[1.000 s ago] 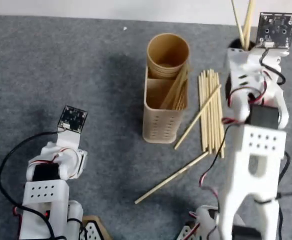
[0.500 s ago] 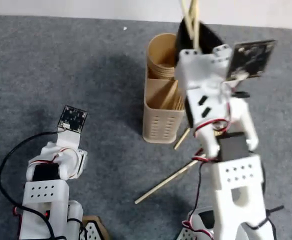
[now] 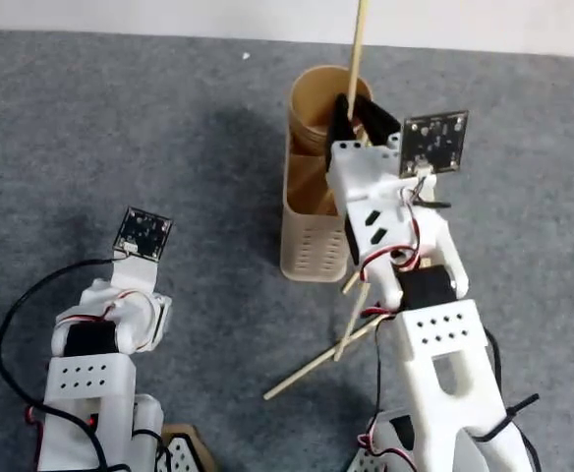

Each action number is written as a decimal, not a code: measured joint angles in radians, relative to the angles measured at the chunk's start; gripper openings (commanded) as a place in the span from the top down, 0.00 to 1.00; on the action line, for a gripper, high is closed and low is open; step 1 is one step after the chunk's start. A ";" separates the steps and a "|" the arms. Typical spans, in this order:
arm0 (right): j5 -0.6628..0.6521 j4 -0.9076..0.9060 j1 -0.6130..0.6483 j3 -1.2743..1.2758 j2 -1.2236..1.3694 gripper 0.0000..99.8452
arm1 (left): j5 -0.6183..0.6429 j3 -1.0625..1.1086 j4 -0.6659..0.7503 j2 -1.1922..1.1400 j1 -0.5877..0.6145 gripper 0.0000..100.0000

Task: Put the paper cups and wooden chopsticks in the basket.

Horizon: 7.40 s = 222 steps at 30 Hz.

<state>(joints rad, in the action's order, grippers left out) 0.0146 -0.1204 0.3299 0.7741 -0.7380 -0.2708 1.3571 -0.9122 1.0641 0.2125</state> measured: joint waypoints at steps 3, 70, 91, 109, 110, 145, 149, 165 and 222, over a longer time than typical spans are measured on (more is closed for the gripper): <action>-0.015 -0.044 0.000 0.000 -0.054 0.80 | 0.000 0.000 0.000 0.000 0.000 0.80; -0.273 -0.727 -0.445 -0.519 0.956 0.80 | 0.000 0.000 0.000 0.000 0.000 0.80; -0.499 -0.812 -0.496 -0.657 0.988 0.80 | 0.000 0.000 0.000 0.000 0.000 0.80; -0.512 -0.764 -0.571 -0.858 1.306 1.00 | 0.000 0.000 0.000 0.000 0.000 0.80; -0.512 -0.778 -0.577 -0.876 1.315 0.99 | 0.000 0.000 0.000 0.000 0.000 0.80; 0.011 -0.470 -0.052 -0.649 0.262 0.99 | 0.000 0.000 0.000 0.000 0.000 0.80; 0.011 -0.207 -0.032 -0.265 0.063 0.99 | 0.000 0.000 0.000 0.000 0.000 0.80; -0.031 -0.120 -0.028 0.138 -0.166 0.82 | 0.000 0.000 0.000 0.000 0.000 0.80; -0.115 -0.091 -0.189 0.499 -0.023 0.77 | 0.000 0.015 0.044 0.000 0.000 0.80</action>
<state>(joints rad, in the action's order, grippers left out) -0.1005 -0.2110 0.1412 1.2727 -0.7610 -0.2708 1.3725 -0.8677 1.0641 0.2125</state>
